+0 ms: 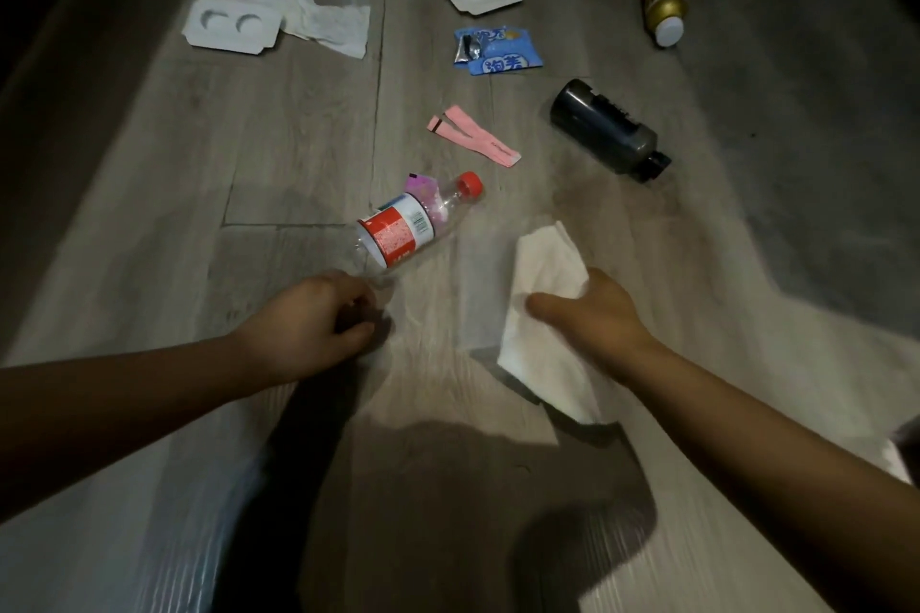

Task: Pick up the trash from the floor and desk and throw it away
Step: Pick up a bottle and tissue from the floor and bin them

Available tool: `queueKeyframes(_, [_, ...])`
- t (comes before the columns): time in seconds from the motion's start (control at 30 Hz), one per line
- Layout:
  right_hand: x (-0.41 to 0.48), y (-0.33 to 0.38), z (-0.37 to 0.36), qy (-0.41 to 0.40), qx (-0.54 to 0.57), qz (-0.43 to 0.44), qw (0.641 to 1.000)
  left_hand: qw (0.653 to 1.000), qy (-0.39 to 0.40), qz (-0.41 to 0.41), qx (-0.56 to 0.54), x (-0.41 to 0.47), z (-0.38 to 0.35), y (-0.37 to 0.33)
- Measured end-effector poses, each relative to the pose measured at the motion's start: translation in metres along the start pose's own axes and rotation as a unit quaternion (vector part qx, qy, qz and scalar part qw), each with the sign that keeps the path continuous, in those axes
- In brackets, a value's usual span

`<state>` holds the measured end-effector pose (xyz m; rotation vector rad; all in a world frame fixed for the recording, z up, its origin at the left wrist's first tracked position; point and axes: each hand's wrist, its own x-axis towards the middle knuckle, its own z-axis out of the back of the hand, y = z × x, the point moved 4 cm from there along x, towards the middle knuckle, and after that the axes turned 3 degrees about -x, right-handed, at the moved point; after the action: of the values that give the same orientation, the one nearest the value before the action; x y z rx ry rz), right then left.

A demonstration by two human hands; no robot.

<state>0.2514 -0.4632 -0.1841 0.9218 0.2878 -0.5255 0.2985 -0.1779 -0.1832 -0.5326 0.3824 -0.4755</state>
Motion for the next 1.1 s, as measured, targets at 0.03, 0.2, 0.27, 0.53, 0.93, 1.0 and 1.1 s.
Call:
queueKeyframes(0.03, [-0.008, -0.007, 0.011, -0.017, -0.025, 0.001, 1.000, 1.000, -0.014, -0.006, -0.004, 0.006, 0.001, -0.004])
queueKeyframes(0.2, [-0.052, -0.046, 0.049, -0.051, -0.094, -0.011, 0.994, 0.995, -0.061, -0.075, 0.001, 0.028, 0.005, -0.039])
queueKeyframes(0.27, [-0.067, -0.058, 0.054, -0.044, -0.107, -0.003, 0.993, 0.991, -0.049, -0.120, 0.028, 0.035, 0.005, -0.054])
queueKeyframes(0.53, [-0.082, -0.069, 0.031, 0.028, -0.199, 0.036, 0.979, 0.980, -0.064, -0.090, 0.165, 0.064, -0.001, -0.055])
queueKeyframes(0.93, [-0.074, -0.069, 0.030, 0.023, -0.216, 0.089, 0.972, 0.979, -0.122, -0.031, 0.159, 0.072, 0.009, -0.055])
queueKeyframes(1.0, [-0.070, -0.071, 0.034, 0.027, -0.229, 0.072, 0.970, 0.979, -0.127, -0.019, 0.156, 0.075, 0.011, -0.052])
queueKeyframes(1.1, [-0.058, -0.073, 0.040, 0.051, -0.237, 0.028, 0.970, 0.978, -0.120, -0.019, 0.169, 0.079, 0.010, -0.050])
